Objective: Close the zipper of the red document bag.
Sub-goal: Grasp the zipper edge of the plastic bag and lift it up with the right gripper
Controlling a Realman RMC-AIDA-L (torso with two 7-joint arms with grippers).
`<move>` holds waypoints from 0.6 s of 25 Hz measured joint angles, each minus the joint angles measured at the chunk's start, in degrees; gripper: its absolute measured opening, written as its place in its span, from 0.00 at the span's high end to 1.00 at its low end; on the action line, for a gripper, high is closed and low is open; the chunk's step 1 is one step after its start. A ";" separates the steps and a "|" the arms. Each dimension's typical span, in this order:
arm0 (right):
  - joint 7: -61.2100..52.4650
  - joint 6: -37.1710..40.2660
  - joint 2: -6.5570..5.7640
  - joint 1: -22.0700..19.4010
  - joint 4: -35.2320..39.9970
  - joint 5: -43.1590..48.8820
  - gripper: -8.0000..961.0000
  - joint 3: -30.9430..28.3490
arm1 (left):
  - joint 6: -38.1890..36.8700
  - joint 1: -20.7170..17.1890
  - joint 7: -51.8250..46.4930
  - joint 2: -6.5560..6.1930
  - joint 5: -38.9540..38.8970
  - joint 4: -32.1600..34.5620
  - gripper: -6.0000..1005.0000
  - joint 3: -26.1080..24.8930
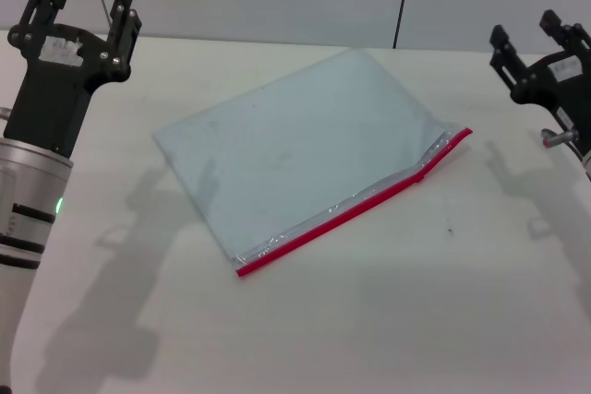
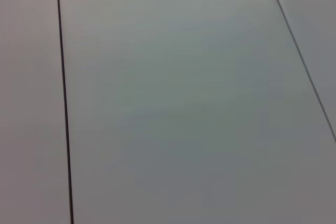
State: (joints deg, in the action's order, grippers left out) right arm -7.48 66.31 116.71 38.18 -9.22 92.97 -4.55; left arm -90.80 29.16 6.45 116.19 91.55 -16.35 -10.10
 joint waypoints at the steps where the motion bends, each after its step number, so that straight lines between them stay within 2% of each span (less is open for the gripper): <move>1: -1.67 -0.41 0.00 0.10 0.41 0.01 0.30 -0.01 | 0.00 0.02 -0.45 0.00 0.01 0.00 0.40 0.00; 11: -3.28 -2.17 0.01 0.34 1.24 0.04 0.30 0.24 | 0.96 0.08 -1.17 0.00 0.04 0.52 0.40 0.00; 15: 2.64 -2.56 -0.01 0.76 2.03 0.40 0.30 2.15 | 1.30 0.11 -1.18 0.00 0.04 0.62 0.40 0.00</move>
State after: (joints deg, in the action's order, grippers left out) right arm -4.83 63.75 116.71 38.94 -7.19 93.38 -2.40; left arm -89.50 29.27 5.27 116.19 91.59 -15.73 -10.11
